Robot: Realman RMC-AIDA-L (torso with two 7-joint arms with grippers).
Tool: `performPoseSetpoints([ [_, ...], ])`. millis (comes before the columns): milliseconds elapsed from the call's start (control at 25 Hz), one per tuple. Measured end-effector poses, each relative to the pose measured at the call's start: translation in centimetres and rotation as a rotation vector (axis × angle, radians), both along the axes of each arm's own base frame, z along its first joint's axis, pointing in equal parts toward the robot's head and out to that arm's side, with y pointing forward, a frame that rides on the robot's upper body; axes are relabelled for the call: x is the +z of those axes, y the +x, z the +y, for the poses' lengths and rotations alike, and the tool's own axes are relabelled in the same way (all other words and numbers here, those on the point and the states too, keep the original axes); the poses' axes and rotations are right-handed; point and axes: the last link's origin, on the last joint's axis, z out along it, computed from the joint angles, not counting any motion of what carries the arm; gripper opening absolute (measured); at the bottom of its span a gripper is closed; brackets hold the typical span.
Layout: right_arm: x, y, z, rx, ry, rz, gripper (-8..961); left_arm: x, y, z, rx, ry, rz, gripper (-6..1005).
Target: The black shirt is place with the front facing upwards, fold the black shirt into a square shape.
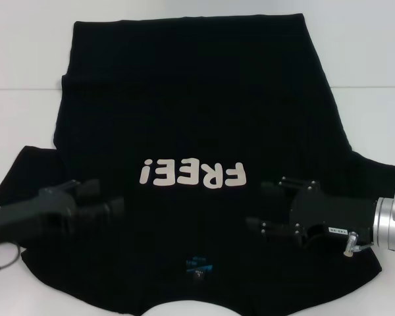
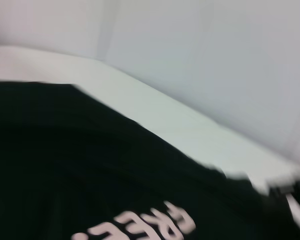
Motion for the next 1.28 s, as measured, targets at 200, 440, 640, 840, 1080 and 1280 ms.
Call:
performPoseSetpoints([
  [200, 0.0, 0.0, 0.0, -0.008, -0.004, 0.008, 806, 3.2, -0.2, 0.4, 0.181, -0.04, -0.189, 927],
  [440, 0.0, -0.1, 0.0, -0.037, -0.019, 0.023, 806, 6.9, -1.4, 0.6, 0.355, -0.038, -0.318, 926],
  [640, 0.1, 0.1, -0.2, -0.042, -0.02, 0.022, 806, 8.9, -3.0, 0.7, 0.613, -0.143, -0.313, 924],
  [840, -0.1, 0.1, -0.1, -0.042, -0.021, 0.016, 806, 10.2, -4.1, 0.6, 0.794, -0.189, -0.25, 919],
  [1080, 0.1, 0.3, -0.2, -0.051, -0.018, 0.017, 807, 11.9, -6.0, -0.1, 0.963, -0.173, -0.234, 920],
  [1280, 0.0, 0.2, 0.0, -0.047, -0.017, 0.016, 807, 12.4, -7.3, 0.1, 1.058, -0.128, -0.176, 920],
])
